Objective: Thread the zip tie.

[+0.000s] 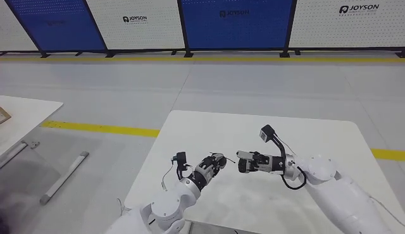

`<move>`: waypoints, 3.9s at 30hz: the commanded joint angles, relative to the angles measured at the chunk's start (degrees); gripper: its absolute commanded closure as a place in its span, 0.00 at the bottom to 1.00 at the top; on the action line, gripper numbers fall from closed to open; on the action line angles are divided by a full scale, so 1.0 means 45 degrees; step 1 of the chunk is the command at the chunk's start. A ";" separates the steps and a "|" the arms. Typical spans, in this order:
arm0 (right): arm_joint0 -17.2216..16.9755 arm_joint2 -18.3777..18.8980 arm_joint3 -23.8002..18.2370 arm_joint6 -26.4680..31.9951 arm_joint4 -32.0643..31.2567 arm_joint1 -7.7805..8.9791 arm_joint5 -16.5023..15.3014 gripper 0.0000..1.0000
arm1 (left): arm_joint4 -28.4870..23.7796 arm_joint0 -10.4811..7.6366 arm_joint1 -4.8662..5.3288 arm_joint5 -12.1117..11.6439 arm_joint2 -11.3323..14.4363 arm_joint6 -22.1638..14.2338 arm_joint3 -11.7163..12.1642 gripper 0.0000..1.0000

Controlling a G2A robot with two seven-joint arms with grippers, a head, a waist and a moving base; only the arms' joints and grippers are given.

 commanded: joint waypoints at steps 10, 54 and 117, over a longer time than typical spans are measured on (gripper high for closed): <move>0.0024 -0.0042 -0.0092 0.0177 -0.0114 -0.0139 0.0301 0.00 | -0.0080 -0.0168 -0.0203 -0.0283 0.0157 0.0004 0.0063 1.00; -0.0550 0.1139 -0.0146 0.0306 -0.0870 -0.0338 0.1290 1.00 | 0.1032 0.0298 -0.0897 -0.0063 -0.0521 -0.0703 0.0342 0.00; -0.0657 0.1834 -0.0222 0.2221 -0.0500 -0.0188 0.1995 1.00 | 0.2260 0.0359 -0.0930 -0.0112 -0.1098 -0.3516 0.0756 0.00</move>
